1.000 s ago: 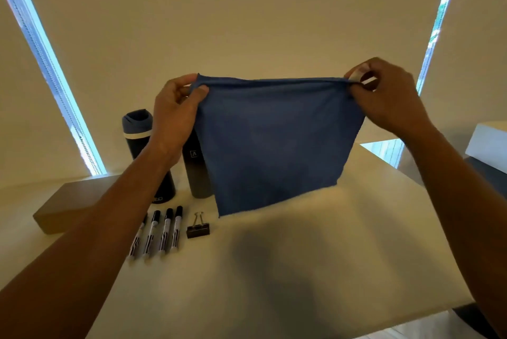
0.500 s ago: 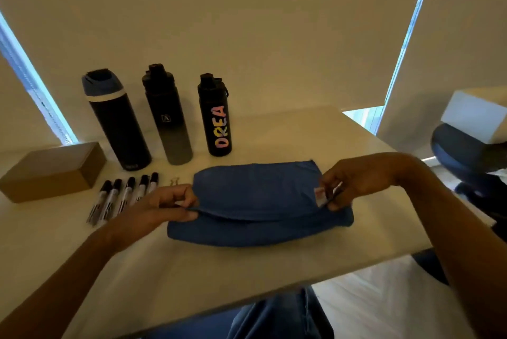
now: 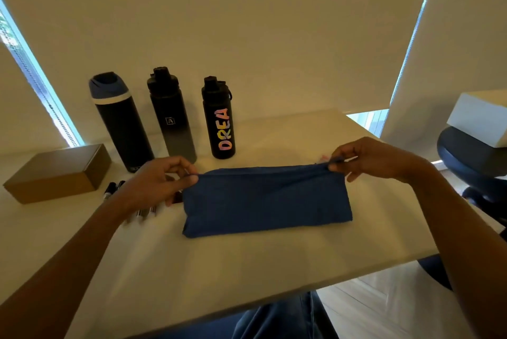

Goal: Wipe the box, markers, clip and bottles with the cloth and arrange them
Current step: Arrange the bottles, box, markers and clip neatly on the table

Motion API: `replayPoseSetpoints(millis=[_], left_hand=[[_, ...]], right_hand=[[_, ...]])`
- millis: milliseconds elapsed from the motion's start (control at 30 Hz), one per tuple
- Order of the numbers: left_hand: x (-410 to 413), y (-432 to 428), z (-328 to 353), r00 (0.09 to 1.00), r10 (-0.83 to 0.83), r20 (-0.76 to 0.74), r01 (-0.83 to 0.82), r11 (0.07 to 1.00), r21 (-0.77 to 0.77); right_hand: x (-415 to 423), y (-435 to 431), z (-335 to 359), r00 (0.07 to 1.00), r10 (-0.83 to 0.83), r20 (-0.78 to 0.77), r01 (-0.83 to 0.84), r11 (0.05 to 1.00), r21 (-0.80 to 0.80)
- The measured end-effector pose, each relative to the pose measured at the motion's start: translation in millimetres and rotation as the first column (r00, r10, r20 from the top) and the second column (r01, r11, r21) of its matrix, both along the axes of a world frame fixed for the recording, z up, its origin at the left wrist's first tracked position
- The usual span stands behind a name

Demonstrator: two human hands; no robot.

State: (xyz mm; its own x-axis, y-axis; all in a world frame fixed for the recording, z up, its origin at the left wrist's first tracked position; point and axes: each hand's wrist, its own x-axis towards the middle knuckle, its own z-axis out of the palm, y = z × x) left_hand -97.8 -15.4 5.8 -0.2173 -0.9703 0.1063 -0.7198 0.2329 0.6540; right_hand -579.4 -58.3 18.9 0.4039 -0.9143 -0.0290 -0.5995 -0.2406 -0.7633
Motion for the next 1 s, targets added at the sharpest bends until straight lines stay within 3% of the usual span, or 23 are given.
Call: replayPoseSetpoints(millis=[267, 367, 500, 600, 700, 833, 900, 1000], left_hand=[[-17, -86, -25, 0.891, 0.181, 0.417, -0.171, 0.983, -0.061], [-24, -91, -33, 0.85, 0.207, 0.485, -0.163, 0.978, -0.132], [-26, -94, -32, 0.864, 0.09, 0.495, -0.126, 0.991, 0.04], [-28, -95, -28, 0.801, 0.026, 0.598, -0.097, 0.991, 0.087], [-37, -97, -24, 0.768, 0.073, 0.636, -0.047, 0.997, -0.058], [-58, -97, -24, 0.787, 0.184, 0.588, 0.051, 0.932, -0.359], [-68, -94, -29, 0.783, 0.237, 0.576, 0.047, 0.9, -0.434], [-82, -80, -33, 0.832, 0.268, 0.486, 0.019, 0.861, -0.508]], right_hand=[[15, -67, -44, 0.967, -0.227, -0.115, 0.216, 0.971, -0.101], [20, -75, -51, 0.947, -0.26, -0.186, 0.227, 0.956, -0.185], [26, -75, -50, 0.938, -0.193, -0.288, 0.147, 0.974, -0.175], [32, -79, -46, 0.885, -0.138, -0.445, 0.079, 0.985, -0.15], [39, -78, -34, 0.805, -0.067, -0.59, 0.075, 0.997, -0.011], [33, -62, -14, 0.767, 0.043, -0.64, 0.147, 0.959, 0.241], [24, -57, -12, 0.777, 0.008, -0.629, 0.17, 0.96, 0.222], [10, -58, -20, 0.819, -0.09, -0.567, 0.152, 0.986, 0.062]])
